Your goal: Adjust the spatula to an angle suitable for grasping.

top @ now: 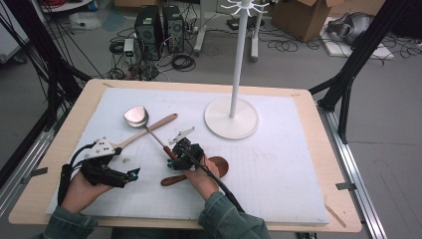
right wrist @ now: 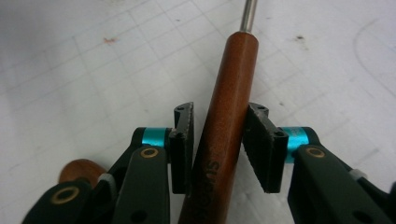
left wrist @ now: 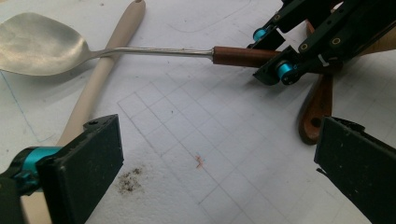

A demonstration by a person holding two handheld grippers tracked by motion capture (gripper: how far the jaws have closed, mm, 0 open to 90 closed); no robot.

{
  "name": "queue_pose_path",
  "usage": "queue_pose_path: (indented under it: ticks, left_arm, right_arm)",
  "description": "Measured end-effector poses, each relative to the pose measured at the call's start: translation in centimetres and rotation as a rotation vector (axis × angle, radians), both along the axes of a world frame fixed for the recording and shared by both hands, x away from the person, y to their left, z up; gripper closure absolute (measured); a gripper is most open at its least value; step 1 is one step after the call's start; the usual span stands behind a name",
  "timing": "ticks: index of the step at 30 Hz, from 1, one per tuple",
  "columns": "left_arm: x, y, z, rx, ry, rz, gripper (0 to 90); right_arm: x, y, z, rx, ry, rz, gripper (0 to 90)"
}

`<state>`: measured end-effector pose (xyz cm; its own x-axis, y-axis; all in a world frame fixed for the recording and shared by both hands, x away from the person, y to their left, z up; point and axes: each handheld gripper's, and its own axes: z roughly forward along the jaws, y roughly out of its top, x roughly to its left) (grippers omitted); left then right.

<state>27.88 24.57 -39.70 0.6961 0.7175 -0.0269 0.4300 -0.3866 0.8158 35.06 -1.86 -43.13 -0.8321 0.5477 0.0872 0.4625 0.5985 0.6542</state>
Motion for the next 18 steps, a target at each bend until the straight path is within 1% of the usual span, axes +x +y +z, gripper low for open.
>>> queue_pose_path:
  ticks: [3,8,11,13,16,18]
  left_arm:
    - [0.0,0.1,0.0,0.001,-0.002,0.000,1.8]
    - [0.0,0.1,0.1,0.001,-0.002,-0.002,1.8]
    - [0.0,0.1,0.0,-0.003,0.000,-0.003,1.7]
    - [0.0,0.1,0.0,-0.002,0.000,-0.003,1.8]
    - [0.0,0.2,0.1,-0.006,-0.001,-0.001,1.8]
    - [0.0,0.2,0.0,-0.005,0.000,-0.002,1.8]
  right_arm:
    - [0.2,-0.3,0.0,-0.007,-0.005,-0.013,65.6]
    - [0.6,0.0,0.0,-0.008,-0.010,-0.023,62.7]
    - [0.8,0.4,-0.2,-0.021,-0.006,-0.025,64.1]
    - [1.0,0.6,-0.3,-0.030,-0.007,-0.025,66.9]
    - [1.1,0.6,-0.3,-0.034,-0.013,-0.033,68.5]
    - [1.2,0.5,-0.2,-0.042,-0.019,-0.048,70.1]
